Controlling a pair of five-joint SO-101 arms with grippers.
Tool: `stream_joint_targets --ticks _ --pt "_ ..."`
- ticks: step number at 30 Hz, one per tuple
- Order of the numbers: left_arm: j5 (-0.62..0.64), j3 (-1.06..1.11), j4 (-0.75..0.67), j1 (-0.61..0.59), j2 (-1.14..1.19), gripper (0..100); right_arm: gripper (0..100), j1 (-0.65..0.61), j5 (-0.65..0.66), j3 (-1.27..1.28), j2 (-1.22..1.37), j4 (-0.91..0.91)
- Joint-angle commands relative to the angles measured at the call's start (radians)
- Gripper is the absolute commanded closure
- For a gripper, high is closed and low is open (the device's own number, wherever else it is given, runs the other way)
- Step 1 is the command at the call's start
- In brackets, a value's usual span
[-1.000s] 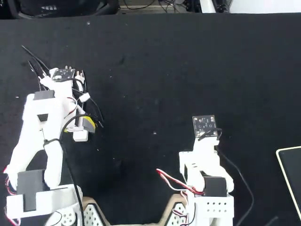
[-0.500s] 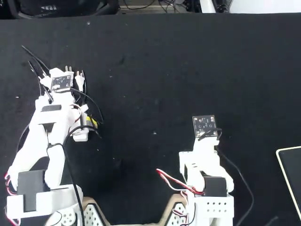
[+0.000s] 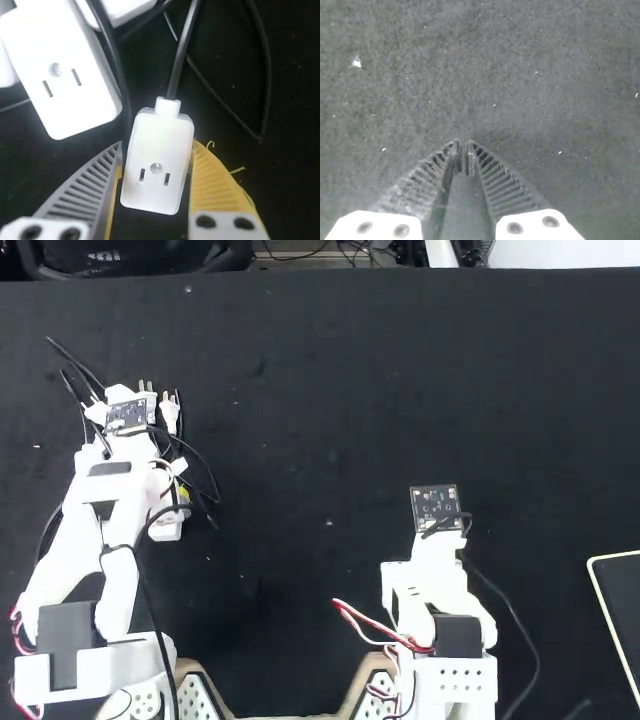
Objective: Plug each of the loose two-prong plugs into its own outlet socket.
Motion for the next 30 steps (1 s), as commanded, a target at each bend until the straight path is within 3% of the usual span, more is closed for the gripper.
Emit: stream_joint_targets --ticks 1,5,8,13,17,19,24,30 --pt "0.008 -0.196 0.207 0.042 -0.071 95 97.3 -0.014 -0.002 -0.001 -0.097 0.006" --pt "0.008 -0.449 0.451 0.074 -0.158 94 97.0 -0.009 0.003 -0.001 -0.097 -0.005" --pt "0.008 -0.599 0.539 0.076 -0.204 94 97.0 -0.003 0.078 -0.002 -0.097 -0.064" --pt "0.008 -0.693 0.555 0.077 -0.224 94 96.9 0.009 0.288 -0.008 -0.097 -0.235" --pt "0.011 -0.651 0.551 0.145 -0.222 94 96.9 0.009 0.334 -0.114 -0.097 -0.307" --pt "0.008 -0.607 0.548 0.239 -0.222 94 96.9 0.017 0.33 -0.222 -0.097 -0.308" --pt "-0.008 -0.421 0.377 0.483 -0.195 94 96.9 0.06 0.189 -0.455 -0.096 -0.301" --pt "-0.021 -0.193 0.083 0.642 -0.187 94 96.9 0.063 0.146 -0.555 -0.096 -0.216"
